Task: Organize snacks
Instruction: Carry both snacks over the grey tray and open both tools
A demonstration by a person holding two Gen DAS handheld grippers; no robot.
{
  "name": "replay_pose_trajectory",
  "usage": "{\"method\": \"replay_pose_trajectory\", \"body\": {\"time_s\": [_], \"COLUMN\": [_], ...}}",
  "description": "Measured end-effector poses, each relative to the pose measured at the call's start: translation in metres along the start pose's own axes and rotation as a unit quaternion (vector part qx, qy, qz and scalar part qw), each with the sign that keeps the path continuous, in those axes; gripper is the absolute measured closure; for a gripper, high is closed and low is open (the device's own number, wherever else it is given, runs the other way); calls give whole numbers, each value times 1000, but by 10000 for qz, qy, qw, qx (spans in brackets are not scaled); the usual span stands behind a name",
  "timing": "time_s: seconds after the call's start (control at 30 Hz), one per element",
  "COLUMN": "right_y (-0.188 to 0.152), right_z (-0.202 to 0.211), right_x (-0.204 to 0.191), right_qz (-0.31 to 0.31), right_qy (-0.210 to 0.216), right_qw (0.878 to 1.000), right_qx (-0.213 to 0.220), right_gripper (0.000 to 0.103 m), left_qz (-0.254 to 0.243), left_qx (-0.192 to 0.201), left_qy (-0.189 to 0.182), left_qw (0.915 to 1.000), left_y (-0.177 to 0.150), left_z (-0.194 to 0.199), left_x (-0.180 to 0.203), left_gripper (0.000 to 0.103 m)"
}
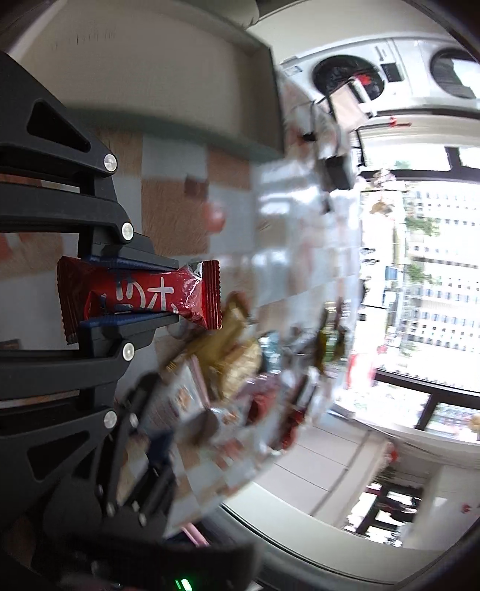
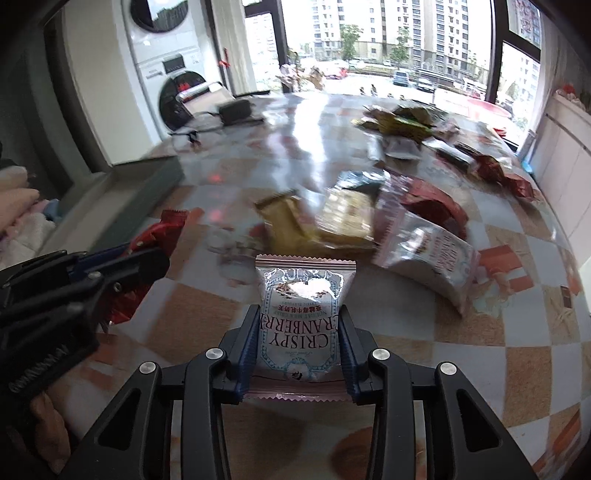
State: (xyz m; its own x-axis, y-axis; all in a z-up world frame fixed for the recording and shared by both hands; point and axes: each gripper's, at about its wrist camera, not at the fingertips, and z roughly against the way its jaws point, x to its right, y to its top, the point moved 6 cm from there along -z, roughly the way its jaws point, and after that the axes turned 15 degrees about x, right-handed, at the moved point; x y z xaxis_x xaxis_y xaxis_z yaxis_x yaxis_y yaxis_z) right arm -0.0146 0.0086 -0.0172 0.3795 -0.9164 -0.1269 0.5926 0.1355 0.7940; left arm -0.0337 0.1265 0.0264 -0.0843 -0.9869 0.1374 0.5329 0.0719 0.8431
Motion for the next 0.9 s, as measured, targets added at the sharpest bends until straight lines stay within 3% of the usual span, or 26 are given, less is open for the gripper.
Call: {"method": "replay_pose_trajectory", "body": {"time_s": [0.1, 0.27, 0.47, 0.53, 0.6, 0.63, 0.67, 0.7, 0.77, 0.9], "right_y": [13, 41, 51, 54, 60, 64, 70, 73, 79, 84], "right_z": [3, -7, -50, -69, -80, -83, -83, -80, -72, -47], "right_x": [-28, -91, -177, -200, -222, -226, -232, -233, -227, -189], "right_qz": [113, 300, 987, 1127, 1168, 1200, 1250, 1279, 1281, 1060], "right_qy": [286, 925, 1323, 1410, 1588, 1584, 1546, 1504, 1402, 1150], "right_qw": [9995, 9951, 9862, 9832, 9799, 9797, 9799, 9803, 9816, 9860], "right_qx": [97, 175, -151, -265, -295, -255, -172, -78, 206, 578], "right_gripper": [63, 63, 63, 62, 61, 56, 47, 42, 22, 21], "left_qz": [243, 865, 1604, 1760, 1817, 1801, 1773, 1757, 1691, 1632], "left_qx": [149, 74, -505, -674, -591, -471, -278, -164, 50, 16], "left_qy": [124, 811, 1614, 1820, 2008, 2089, 2180, 2206, 2136, 1897], "left_qw": [9995, 9929, 9724, 9651, 9608, 9601, 9593, 9593, 9622, 9682], "left_y": [14, 23, 4, -2, -2, 0, 4, 7, 11, 11], "left_z": [21, 30, 22, 20, 26, 31, 39, 43, 51, 45], "left_x": [-25, -104, -201, -224, -238, -243, -245, -244, -237, -217], "left_gripper": [81, 81, 80, 72, 49, 41, 28, 23, 23, 23]}}
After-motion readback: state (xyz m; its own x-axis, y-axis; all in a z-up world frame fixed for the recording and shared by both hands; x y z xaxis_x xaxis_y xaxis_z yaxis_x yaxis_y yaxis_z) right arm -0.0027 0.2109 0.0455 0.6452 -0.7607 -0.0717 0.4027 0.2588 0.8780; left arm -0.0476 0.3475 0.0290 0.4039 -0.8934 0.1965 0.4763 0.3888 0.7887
